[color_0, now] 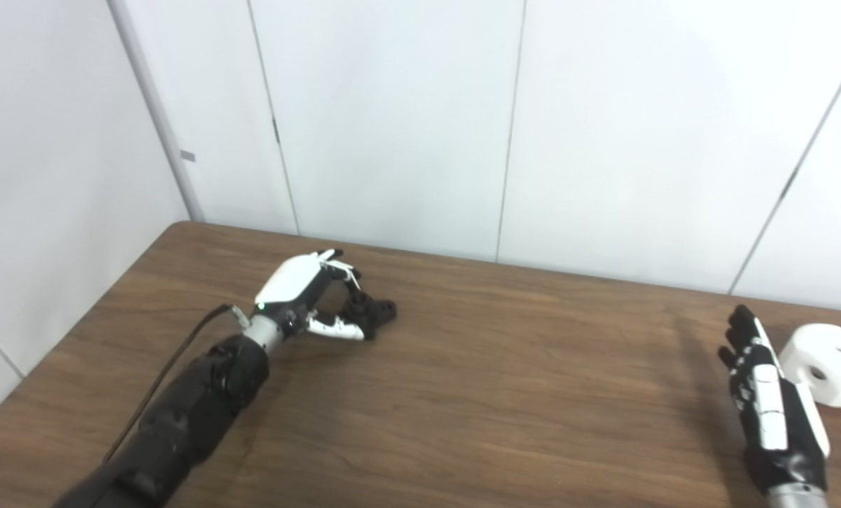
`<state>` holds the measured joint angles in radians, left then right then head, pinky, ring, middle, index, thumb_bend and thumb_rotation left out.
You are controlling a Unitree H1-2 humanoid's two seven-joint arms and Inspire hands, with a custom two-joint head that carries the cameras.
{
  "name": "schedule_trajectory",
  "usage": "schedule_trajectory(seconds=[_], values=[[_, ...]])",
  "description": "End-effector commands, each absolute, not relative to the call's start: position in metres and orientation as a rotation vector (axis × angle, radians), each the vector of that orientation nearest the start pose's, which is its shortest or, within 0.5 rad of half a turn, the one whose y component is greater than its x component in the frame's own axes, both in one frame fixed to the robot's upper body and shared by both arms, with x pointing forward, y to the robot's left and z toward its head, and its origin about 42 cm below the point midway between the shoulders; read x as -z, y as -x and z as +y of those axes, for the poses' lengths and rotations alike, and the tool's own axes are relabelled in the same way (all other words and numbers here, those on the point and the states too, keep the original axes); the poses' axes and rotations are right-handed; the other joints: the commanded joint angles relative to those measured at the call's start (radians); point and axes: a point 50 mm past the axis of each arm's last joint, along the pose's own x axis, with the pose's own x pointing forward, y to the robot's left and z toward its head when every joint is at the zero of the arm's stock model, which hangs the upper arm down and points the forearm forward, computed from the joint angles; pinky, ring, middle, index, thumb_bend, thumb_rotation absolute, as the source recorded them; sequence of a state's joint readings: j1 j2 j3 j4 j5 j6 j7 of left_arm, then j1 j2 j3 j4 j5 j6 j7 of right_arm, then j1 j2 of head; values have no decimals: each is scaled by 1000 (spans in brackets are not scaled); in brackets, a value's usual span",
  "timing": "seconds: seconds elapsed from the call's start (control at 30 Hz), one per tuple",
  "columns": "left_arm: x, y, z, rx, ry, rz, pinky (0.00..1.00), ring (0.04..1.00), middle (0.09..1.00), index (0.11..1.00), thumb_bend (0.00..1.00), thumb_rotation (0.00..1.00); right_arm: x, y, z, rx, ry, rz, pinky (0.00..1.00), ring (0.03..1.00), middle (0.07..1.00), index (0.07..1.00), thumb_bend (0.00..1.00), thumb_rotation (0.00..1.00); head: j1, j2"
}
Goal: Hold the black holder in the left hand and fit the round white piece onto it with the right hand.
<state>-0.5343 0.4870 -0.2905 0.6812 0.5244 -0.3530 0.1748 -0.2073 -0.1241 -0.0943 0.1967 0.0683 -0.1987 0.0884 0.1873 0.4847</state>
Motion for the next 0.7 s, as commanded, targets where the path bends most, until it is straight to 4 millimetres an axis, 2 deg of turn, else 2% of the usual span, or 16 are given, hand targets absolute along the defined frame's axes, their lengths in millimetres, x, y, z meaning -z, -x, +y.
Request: schedule_trajectory(seconds=[0.0, 0.13, 0.3, 0.67], values=[[-151, -442, 302, 228, -1066, -298, 1000, 999, 835, 480, 525, 54, -105, -338, -252, -12, 24, -175, 973, 992, 980, 960, 325, 1000, -1, 2], [-145, -432, 272, 290, -1022, -328, 1000, 1000, 844, 479, 525, 54, -109, -338, -248, -3, 26, -183, 972, 985, 975, 949, 341, 1000, -22, 10], [-142, -419, 244, 377, -994, -358, 1000, 1000, 850, 480, 524, 54, -114, -337, -242, -8, 35, -192, 939, 978, 973, 954, 322, 1000, -51, 22], [-140, -391, 214, 500, -973, -441, 1000, 1000, 838, 480, 524, 54, -121, -337, -229, 10, 54, -198, 894, 951, 951, 933, 373, 1000, -139, 65]])
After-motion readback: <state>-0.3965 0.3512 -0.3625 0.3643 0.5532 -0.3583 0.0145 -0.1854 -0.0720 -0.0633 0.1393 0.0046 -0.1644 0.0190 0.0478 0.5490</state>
